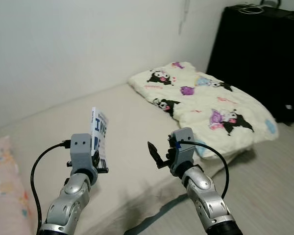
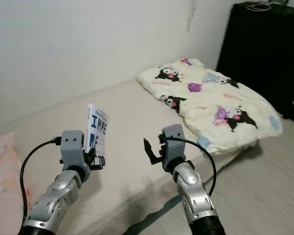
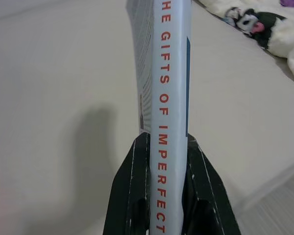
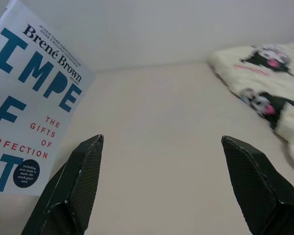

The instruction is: Clean up the room

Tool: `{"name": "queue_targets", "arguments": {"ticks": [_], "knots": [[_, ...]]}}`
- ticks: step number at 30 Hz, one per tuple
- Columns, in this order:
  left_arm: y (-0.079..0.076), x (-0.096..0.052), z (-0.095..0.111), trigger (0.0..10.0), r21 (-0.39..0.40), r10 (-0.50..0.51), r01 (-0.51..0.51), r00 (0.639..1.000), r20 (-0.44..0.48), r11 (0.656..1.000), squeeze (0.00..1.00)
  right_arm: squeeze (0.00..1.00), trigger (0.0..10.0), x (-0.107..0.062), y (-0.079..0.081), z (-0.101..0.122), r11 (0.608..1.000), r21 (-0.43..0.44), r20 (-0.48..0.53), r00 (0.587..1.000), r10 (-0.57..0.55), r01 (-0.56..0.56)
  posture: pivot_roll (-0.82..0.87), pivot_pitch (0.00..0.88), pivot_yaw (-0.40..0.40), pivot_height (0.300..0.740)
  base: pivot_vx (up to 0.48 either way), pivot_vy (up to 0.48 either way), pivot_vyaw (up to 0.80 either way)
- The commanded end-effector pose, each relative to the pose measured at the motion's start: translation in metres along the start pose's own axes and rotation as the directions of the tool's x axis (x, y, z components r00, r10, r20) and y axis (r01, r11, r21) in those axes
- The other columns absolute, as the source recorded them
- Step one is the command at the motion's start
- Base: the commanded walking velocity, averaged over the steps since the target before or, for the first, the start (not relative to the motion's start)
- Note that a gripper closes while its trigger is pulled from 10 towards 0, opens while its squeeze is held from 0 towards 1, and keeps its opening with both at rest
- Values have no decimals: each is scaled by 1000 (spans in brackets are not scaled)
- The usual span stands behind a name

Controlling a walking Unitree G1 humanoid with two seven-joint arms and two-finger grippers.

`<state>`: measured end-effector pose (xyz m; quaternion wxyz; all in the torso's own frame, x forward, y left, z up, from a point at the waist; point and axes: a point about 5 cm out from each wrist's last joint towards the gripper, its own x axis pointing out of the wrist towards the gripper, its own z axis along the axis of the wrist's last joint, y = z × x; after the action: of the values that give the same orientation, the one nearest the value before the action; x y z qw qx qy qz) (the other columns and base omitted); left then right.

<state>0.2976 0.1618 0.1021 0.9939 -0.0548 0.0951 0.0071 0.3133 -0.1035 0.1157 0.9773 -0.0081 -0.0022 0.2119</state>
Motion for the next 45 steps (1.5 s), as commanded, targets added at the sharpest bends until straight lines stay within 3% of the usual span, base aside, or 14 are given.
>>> {"name": "queue_targets", "arguments": {"ticks": [1, 21, 22, 28, 38, 45], "knots": [[1, -1, 6, 10000, -4, -1, 1, 999, 50, 1000, 0, 0, 10000, -1, 4, -5, 1000, -10, -11, 1000, 17, -17, -51, 66, -3, 740, 0, 0, 800], [-4, -1, 13, 10000, -13, -38, 40, 995, 92, 999, 0, 0, 10000, 3, 5, -3, 999, -15, 14, 999, 37, -36, -37, 67, -8, 740, 0, 0, 800], [-4, 0, 15, 10000, -23, -39, 41, 995, 97, 999, 0, 0, 10000, 4, 4, 0, 999, 25, 38, 999, 30, -31, -37, 69, -10, 740, 0, 0, 0], [-1, 1, 16, 10000, -36, -20, 23, 996, 84, 999, 0, 0, 10000, 3, 6, -1, 997, 61, 37, 998, 42, -44, -37, 73, -11, 740, 0, -54, 0], [0, 1, 18, 10000, -19, -8, 10, 996, 91, 1000, 0, 0, 10000, 3, 7, -3, 996, 71, 33, 998, 45, -47, -32, 78, -13, 740, 0, -480, 0], [1, 0, 19, 10000, -40, -2, 6, 995, 95, 999, 0, 0, 10000, 3, 7, -4, 996, 78, 24, 998, 51, -52, -30, 88, -13, 740, 0, 0, 0]]}}
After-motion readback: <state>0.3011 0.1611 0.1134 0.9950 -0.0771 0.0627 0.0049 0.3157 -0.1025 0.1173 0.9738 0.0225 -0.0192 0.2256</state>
